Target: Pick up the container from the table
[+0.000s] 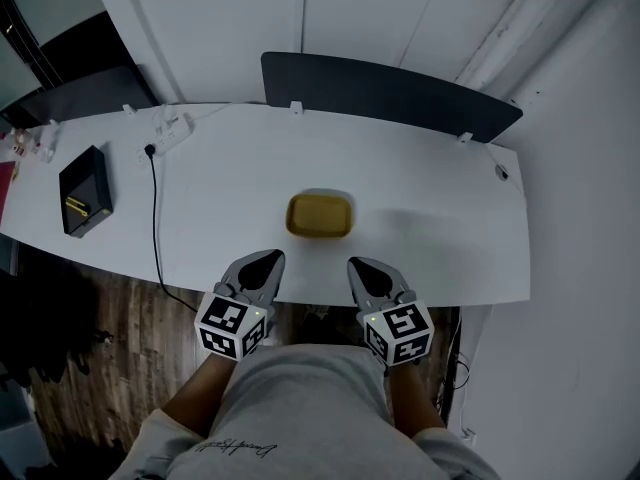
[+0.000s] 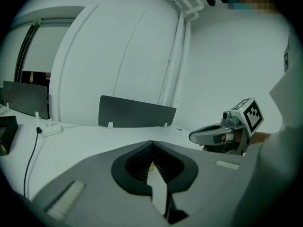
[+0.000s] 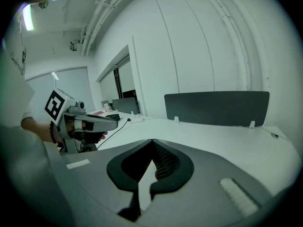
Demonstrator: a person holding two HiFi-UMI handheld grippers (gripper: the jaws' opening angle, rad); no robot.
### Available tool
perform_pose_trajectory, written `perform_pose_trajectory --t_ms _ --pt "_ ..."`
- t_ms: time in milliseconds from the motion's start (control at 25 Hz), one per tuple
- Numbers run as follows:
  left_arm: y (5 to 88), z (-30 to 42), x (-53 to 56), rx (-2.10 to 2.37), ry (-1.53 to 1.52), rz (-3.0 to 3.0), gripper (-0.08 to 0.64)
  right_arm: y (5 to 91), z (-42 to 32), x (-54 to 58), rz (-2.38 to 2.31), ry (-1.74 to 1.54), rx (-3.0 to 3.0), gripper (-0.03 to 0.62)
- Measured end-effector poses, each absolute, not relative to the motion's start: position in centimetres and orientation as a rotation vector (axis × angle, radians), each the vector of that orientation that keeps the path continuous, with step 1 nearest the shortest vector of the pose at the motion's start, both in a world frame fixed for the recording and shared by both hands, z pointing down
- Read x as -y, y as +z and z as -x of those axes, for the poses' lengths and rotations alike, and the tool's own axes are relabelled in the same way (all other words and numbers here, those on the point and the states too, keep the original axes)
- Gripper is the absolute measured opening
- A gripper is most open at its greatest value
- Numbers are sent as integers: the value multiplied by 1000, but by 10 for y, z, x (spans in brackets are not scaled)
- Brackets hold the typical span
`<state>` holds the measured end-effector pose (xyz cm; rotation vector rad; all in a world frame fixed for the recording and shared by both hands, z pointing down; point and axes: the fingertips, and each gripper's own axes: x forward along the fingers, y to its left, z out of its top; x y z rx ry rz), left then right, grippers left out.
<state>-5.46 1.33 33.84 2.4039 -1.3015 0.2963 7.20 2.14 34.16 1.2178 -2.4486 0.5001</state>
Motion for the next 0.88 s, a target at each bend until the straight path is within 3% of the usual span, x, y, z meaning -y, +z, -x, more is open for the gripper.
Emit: perform_pose_trajectory --t_ms 880 --pt "338 38 72 1380 349 -2333 0 350 -94 69 -1109 526 2465 15"
